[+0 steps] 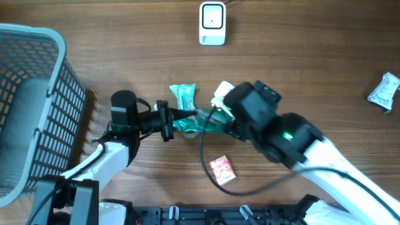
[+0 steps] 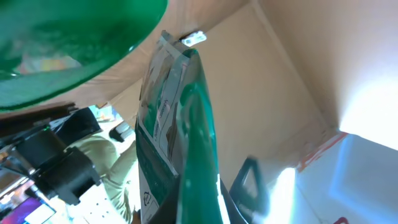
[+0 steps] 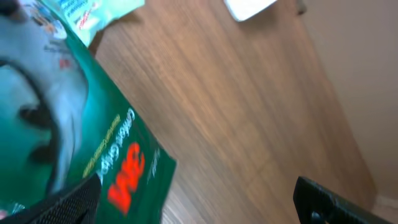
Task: Scan the item barcode
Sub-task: 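Lift the glove pack upright with the right gripper as left releases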
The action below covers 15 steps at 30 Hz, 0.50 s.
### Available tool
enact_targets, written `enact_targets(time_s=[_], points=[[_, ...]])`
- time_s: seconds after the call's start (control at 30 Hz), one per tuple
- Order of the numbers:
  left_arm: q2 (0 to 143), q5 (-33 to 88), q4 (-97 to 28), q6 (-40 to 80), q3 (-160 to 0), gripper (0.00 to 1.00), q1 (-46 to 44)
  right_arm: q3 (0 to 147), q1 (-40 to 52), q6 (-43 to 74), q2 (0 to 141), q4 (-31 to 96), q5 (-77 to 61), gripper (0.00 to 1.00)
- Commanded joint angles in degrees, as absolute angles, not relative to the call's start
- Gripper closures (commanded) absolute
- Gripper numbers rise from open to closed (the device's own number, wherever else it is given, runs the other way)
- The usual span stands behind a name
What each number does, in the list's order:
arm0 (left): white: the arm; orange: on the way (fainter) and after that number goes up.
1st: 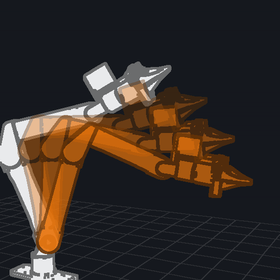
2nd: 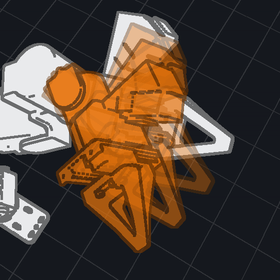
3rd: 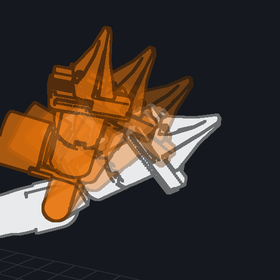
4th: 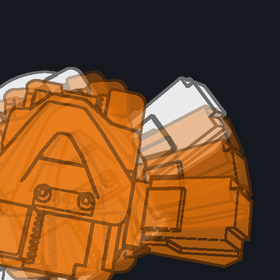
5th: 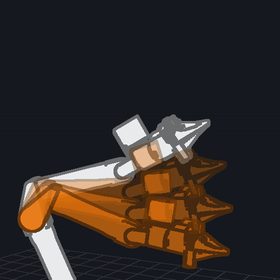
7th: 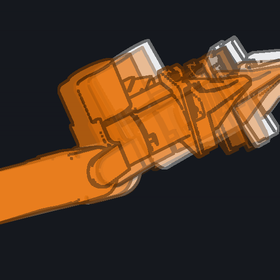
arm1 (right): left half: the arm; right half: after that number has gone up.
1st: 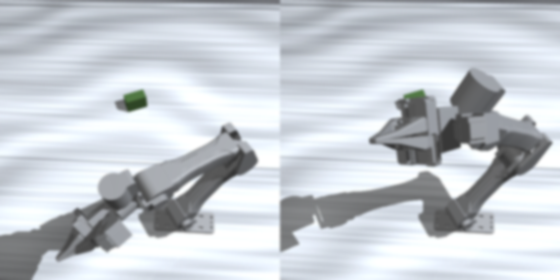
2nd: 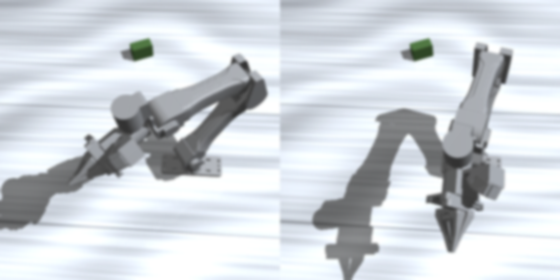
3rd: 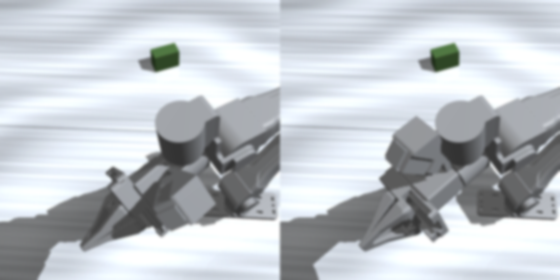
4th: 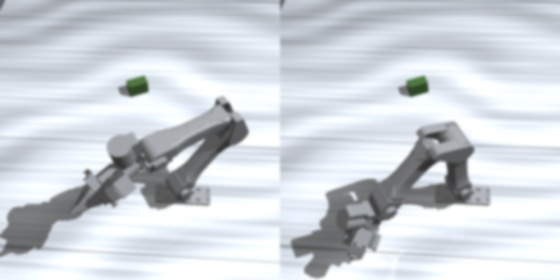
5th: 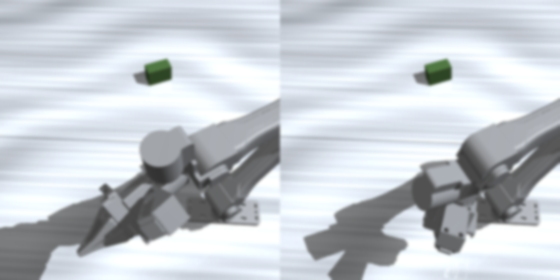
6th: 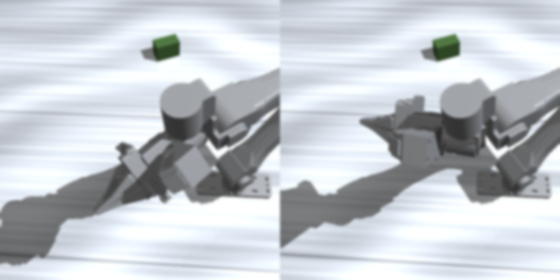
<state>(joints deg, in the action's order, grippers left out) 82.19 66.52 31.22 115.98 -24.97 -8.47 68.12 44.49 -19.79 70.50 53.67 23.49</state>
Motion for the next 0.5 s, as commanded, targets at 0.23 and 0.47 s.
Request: enact_targets(time_s=[0.23, 0.47], points=[[82.3, 66.19, 31.44, 124.99, -25.43, 0.96, -7.46, 67.37, 49.1, -13.04, 70.81, 60.14, 3.53, 0.0], [82.28, 74.22, 31.44, 124.99, -30.22, 0.96, -6.39, 66.08, 51.9, -11.99, 84.93, 54.0, 17.17, 0.01]])
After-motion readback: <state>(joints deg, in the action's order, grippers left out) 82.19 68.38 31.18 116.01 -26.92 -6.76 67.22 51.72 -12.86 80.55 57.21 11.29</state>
